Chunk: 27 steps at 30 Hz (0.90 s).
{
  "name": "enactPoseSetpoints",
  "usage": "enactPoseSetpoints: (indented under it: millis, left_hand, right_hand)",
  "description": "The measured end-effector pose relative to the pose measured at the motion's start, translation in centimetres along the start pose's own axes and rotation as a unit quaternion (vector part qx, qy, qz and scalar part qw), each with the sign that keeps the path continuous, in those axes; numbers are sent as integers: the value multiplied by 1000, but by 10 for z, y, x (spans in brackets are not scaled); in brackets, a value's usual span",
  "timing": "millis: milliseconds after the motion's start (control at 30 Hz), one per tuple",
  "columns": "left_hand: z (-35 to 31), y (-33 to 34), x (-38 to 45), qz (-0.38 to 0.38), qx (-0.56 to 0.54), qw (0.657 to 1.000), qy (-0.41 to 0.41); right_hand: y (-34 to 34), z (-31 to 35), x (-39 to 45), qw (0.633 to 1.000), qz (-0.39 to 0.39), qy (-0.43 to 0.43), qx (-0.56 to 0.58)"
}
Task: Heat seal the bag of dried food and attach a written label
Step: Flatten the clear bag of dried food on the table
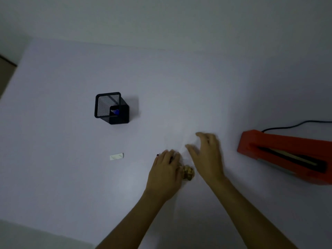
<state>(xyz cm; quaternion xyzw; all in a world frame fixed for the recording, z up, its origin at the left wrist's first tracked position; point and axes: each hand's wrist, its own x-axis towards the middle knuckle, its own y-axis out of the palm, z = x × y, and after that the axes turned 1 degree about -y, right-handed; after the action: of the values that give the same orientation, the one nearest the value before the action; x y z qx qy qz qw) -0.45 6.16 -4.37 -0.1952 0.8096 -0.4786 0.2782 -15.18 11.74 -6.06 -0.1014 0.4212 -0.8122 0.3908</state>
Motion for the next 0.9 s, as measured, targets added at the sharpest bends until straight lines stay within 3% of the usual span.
enactPoseSetpoints:
  millis: [233, 333, 400, 567, 667, 900]
  left_hand:
    - [9, 5, 23, -66, -72, 988, -118]
    - [5, -5, 28, -113, -204, 943, -236]
    - [7, -11, 31, -126, -276, 913, -272]
    - [20, -16, 31, -68, -374, 886, -266]
    - [23, -18, 24, -33, -427, 866, -258]
    - [-1, -25, -3, 16, -409, 898, -162]
  right_hand:
    - [16, 16, -15, 978, -21, 148, 147]
    - [7, 22, -9, 955, -25, 195, 221]
    - [4, 20, -4, 939, -15, 221, 263]
    - [-2, 8, -7, 885, 95, 256, 376]
    - [-11, 5, -17, 869, 117, 266, 401]
    - [-54, -4, -73, 841, 138, 297, 430]
